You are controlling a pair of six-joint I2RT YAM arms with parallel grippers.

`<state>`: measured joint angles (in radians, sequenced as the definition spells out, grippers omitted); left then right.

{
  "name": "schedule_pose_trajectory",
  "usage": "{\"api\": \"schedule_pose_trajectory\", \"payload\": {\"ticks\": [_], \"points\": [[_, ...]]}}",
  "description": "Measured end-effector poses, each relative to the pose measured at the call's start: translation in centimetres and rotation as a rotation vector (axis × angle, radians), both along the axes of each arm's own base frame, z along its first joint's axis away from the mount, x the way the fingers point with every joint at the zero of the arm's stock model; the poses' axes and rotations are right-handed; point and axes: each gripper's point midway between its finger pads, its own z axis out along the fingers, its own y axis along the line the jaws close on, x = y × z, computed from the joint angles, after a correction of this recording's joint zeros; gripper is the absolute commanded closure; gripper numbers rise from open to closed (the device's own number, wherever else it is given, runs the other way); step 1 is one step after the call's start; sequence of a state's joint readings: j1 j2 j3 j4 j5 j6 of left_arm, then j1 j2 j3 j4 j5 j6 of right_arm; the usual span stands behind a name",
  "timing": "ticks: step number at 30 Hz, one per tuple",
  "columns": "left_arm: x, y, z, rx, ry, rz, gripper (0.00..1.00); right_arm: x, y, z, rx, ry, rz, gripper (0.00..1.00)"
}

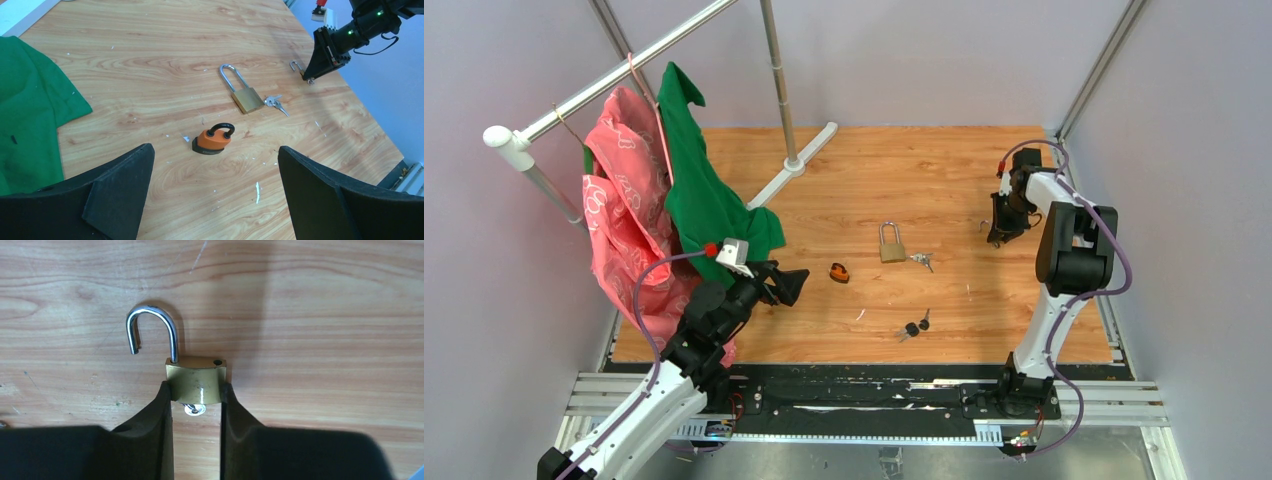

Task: Lock with the key
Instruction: Pick up the lock from the center of the board.

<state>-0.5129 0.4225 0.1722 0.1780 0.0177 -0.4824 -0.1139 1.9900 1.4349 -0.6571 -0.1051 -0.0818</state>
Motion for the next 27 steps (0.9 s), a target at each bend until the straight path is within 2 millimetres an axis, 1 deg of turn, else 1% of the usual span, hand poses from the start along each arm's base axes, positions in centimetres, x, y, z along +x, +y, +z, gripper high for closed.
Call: {"api": "schedule_pose_trajectory", "payload": {"ticks": [4, 7, 8, 9, 10, 12, 13, 15, 18, 19, 20, 21, 23, 24, 25, 27], "points": [[0.0, 0.0, 0.0, 0.000, 0.000, 0.000, 0.01, 0.0, 0.2, 0.1, 0.006, -0.025, -0.001, 1.00], [0.0, 0.0, 0.0, 0.000, 0.000, 0.000, 0.03, -0.7, 0.5, 0.7, 0.002, -0.068, 0.001, 1.00], [0.0, 0.0, 0.0, -0.001, 0.000, 0.000, 0.05, -1.1, 0.7, 1.1, -0.001, -0.095, 0.003, 1.00], [0.0, 0.0, 0.0, -0.001, -0.001, 0.000, 0.09, -1.6, 1.0, 2.2, -0.007, -0.141, 0.007, 1.00], [0.0, 0.0, 0.1, -0.001, -0.002, -0.001, 0.11, -1.7, 1.4, 2.6, -0.007, -0.154, 0.016, 1.00], [-0.1, -0.1, 0.1, -0.005, -0.003, -0.005, 0.19, -1.5, 2.6, 5.2, -0.018, -0.272, 0.047, 1.00], [-0.1, -0.2, 0.2, -0.008, -0.003, -0.013, 0.23, -1.3, 3.6, 6.6, -0.024, -0.334, 0.071, 1.00], [-0.4, -0.5, 0.3, -0.021, 0.001, -0.032, 0.26, -1.0, 6.2, 9.3, -0.030, -0.449, 0.139, 1.00], [-0.8, -1.3, 0.6, -0.029, 0.008, -0.083, 0.27, -1.2, 12.3, 13.0, -0.014, -0.605, 0.292, 1.00], [-1.0, -1.7, 1.0, -0.033, 0.008, -0.106, 0.27, -1.7, 14.6, 14.1, -0.003, -0.651, 0.352, 1.00], [-1.1, -2.0, 1.3, -0.037, 0.006, -0.124, 0.26, -2.1, 16.5, 15.0, 0.008, -0.685, 0.401, 1.00], [-1.4, -2.5, 2.2, -0.044, -0.001, -0.156, 0.26, -3.0, 19.1, 16.2, 0.029, -0.733, 0.474, 1.00], [-1.8, -3.3, 3.7, -0.051, -0.023, -0.210, 0.27, -5.0, 23.4, 18.0, 0.100, -0.797, 0.614, 1.00], [-2.0, -3.6, 4.6, -0.046, -0.044, -0.241, 0.26, -6.0, 25.2, 18.8, 0.141, -0.822, 0.678, 1.00], [-2.4, -4.2, 6.1, -0.030, -0.091, -0.293, 0.25, -7.9, 27.9, 19.8, 0.220, -0.848, 0.783, 1.00], [-3.1, -4.7, 8.1, 0.017, -0.169, -0.361, 0.23, -10.1, 30.4, 20.8, 0.313, -0.865, 0.894, 1.00]]}}
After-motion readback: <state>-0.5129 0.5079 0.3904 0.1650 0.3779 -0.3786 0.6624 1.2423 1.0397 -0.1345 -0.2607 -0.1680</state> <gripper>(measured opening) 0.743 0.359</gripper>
